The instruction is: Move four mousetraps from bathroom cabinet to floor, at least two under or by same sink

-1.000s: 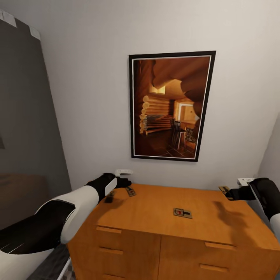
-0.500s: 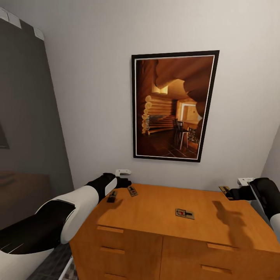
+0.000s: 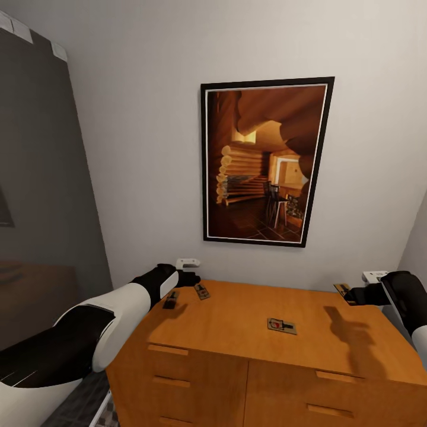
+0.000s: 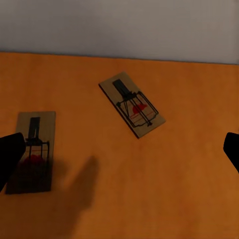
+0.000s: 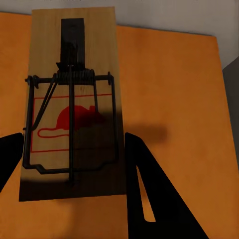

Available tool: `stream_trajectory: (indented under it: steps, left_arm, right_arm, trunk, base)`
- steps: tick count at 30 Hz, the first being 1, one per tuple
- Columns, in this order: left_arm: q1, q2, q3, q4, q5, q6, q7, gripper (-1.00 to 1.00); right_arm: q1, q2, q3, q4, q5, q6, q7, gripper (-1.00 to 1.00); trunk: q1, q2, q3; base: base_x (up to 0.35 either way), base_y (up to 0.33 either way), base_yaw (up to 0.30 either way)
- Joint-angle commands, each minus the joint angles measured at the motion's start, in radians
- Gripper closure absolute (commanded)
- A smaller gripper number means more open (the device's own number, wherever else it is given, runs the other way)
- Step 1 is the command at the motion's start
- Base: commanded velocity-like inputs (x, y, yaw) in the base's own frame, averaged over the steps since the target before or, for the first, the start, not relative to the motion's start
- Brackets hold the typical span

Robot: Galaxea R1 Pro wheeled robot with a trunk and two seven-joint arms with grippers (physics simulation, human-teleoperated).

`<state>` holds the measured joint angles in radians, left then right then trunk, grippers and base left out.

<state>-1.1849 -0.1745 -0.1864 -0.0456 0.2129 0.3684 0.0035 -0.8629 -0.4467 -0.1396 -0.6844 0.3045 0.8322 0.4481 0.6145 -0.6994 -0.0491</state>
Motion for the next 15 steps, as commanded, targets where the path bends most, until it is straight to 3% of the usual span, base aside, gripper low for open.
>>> stream_trajectory:
  steps: [1,10,15]
  left_arm:
    - [-0.001,0.0,-0.008,-0.001,0.009,0.005,0.0,-1.0]
    - [-0.001,0.0,-0.008,-0.001,0.004,0.006,-0.014,-1.0]
    - [-0.001,0.0,-0.008,0.0,0.004,0.008,-0.014,-1.0]
  right_arm:
    - [-0.001,0.0,-0.003,-0.001,0.008,0.003,0.006,1.0]
    - [-0.001,0.0,-0.009,-0.002,0.007,-0.005,-0.01,1.0]
    - [-0.001,0.001,-0.037,-0.003,0.007,-0.008,-0.047,1.0]
  trunk:
    - [0.0,-0.002,-0.002]
    - [0.0,-0.002,-0.002]
    - [0.0,-0.002,-0.002]
  base:
    - [0.0,0.0,0.0]
    - [0.0,0.0,0.0]
    - [0.0,0.0,0.0]
